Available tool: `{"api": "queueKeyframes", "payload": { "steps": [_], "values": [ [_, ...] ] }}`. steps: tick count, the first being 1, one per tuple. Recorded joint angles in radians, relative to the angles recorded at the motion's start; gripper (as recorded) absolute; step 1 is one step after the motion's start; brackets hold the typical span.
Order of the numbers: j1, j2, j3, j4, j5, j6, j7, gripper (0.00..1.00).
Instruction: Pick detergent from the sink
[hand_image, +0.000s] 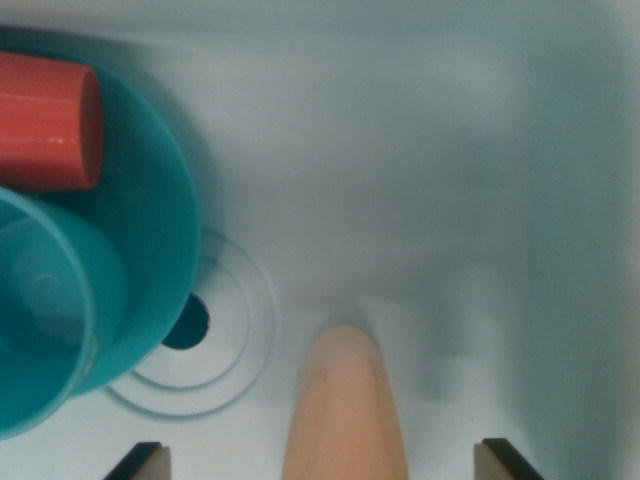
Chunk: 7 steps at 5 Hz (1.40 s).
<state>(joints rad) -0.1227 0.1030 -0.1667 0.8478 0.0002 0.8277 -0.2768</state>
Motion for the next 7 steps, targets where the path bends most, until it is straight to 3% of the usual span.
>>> {"api": "queueKeyframes", "payload": {
  "steps": [1, 7],
  "values": [
    [0.0000, 0.000, 0.000, 0.000, 0.0000, 0.000, 0.000, 1.00],
    [0.0000, -0.001, 0.000, 0.004, -0.0002, 0.005, 0.000, 1.00]
  ]
}}
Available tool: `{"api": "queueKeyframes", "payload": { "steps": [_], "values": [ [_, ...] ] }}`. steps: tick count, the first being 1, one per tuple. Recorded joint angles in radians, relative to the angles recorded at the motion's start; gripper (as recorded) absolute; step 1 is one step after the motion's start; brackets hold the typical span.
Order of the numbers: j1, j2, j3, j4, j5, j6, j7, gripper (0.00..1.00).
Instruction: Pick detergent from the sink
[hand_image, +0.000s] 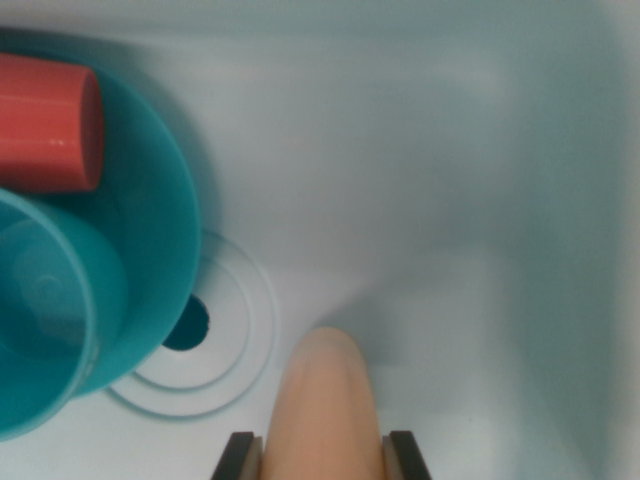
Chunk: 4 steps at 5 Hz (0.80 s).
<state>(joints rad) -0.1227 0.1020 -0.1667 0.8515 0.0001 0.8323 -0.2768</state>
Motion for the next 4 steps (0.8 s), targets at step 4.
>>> {"api": "queueKeyframes", "payload": {
  "steps": [4],
  "values": [
    [0.0003, -0.006, 0.000, 0.022, -0.0010, 0.028, 0.000, 1.00]
  ]
}}
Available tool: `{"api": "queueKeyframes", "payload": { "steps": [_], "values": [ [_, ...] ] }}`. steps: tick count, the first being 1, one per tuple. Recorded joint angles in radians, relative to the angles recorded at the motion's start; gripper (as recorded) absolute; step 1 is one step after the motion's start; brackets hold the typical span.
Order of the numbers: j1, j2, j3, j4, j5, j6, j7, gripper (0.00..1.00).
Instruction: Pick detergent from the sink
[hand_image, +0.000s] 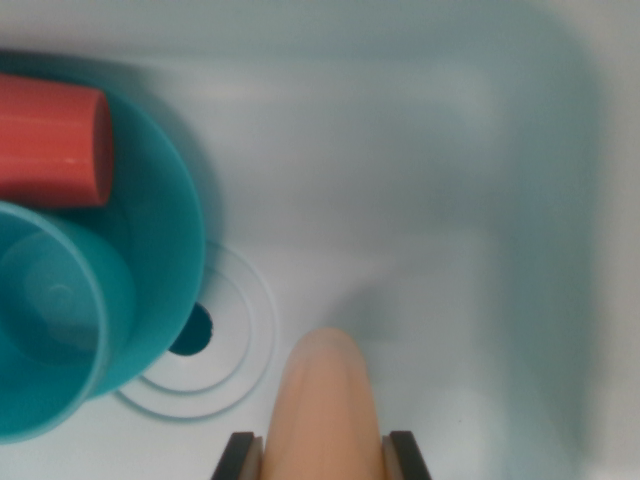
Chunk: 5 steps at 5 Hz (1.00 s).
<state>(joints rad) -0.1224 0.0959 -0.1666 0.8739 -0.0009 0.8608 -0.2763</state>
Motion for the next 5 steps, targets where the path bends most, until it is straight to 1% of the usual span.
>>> {"api": "queueKeyframes", "payload": {
  "steps": [1, 2, 3, 4, 5],
  "values": [
    [0.0003, -0.005, 0.000, 0.018, -0.0008, 0.023, 0.000, 1.00],
    [0.0003, -0.005, 0.000, 0.018, -0.0008, 0.023, 0.000, 1.00],
    [0.0006, -0.011, 0.000, 0.039, -0.0017, 0.049, 0.001, 1.00],
    [0.0006, -0.011, 0.000, 0.039, -0.0017, 0.049, 0.001, 1.00],
    [0.0010, -0.017, 0.000, 0.064, -0.0027, 0.081, 0.001, 1.00]
  ]
}}
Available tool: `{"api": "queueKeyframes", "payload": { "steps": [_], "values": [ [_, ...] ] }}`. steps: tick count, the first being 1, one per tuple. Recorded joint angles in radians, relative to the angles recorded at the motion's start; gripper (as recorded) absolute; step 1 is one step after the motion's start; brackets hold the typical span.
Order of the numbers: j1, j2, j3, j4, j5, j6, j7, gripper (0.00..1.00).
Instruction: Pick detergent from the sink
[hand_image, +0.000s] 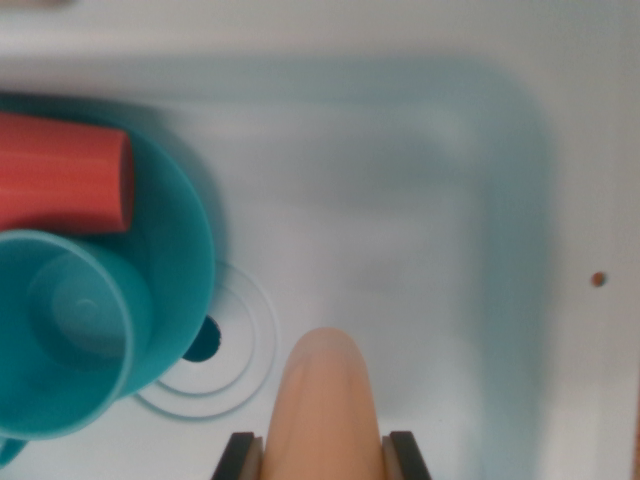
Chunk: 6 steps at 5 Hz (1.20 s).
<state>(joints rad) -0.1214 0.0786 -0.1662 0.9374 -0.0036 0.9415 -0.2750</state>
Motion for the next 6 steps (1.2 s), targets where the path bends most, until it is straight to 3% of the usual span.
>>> {"api": "queueKeyframes", "payload": {
  "steps": [1, 2, 3, 4, 5, 6],
  "values": [
    [0.0000, 0.000, 0.000, 0.000, 0.0000, 0.000, 0.000, 1.00],
    [0.0004, -0.008, 0.000, 0.028, -0.0012, 0.036, 0.001, 1.00],
    [0.0004, -0.008, 0.000, 0.028, -0.0012, 0.036, 0.001, 1.00],
    [0.0009, -0.016, 0.000, 0.059, -0.0025, 0.075, 0.001, 1.00],
    [0.0009, -0.016, 0.000, 0.059, -0.0025, 0.075, 0.001, 1.00],
    [0.0014, -0.025, 0.001, 0.090, -0.0039, 0.115, 0.002, 1.00]
  ]
}}
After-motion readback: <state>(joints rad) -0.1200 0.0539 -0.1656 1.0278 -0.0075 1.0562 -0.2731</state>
